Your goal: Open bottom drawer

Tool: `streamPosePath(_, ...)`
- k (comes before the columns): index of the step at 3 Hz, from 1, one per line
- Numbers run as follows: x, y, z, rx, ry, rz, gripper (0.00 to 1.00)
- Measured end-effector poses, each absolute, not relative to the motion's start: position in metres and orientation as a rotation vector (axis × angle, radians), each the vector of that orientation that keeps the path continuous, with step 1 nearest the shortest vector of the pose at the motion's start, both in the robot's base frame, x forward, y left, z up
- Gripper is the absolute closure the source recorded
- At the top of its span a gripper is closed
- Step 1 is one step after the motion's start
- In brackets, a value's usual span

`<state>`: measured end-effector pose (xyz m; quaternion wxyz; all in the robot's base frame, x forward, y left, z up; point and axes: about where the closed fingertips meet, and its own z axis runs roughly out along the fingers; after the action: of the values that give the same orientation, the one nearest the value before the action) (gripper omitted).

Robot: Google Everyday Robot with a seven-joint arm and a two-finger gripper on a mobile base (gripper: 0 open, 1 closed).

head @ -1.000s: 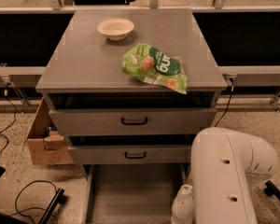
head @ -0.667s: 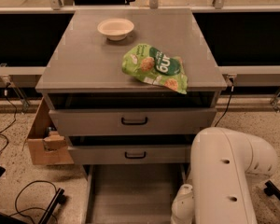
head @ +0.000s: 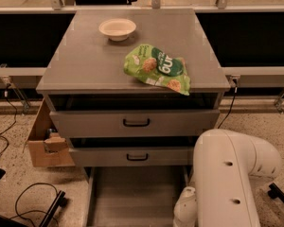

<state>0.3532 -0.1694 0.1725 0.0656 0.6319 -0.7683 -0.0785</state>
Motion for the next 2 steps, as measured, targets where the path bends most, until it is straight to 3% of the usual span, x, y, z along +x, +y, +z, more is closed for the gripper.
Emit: streamPosePath(2,0.356,-0.183,0.252,1.987,-2.313,-0.105,0.0)
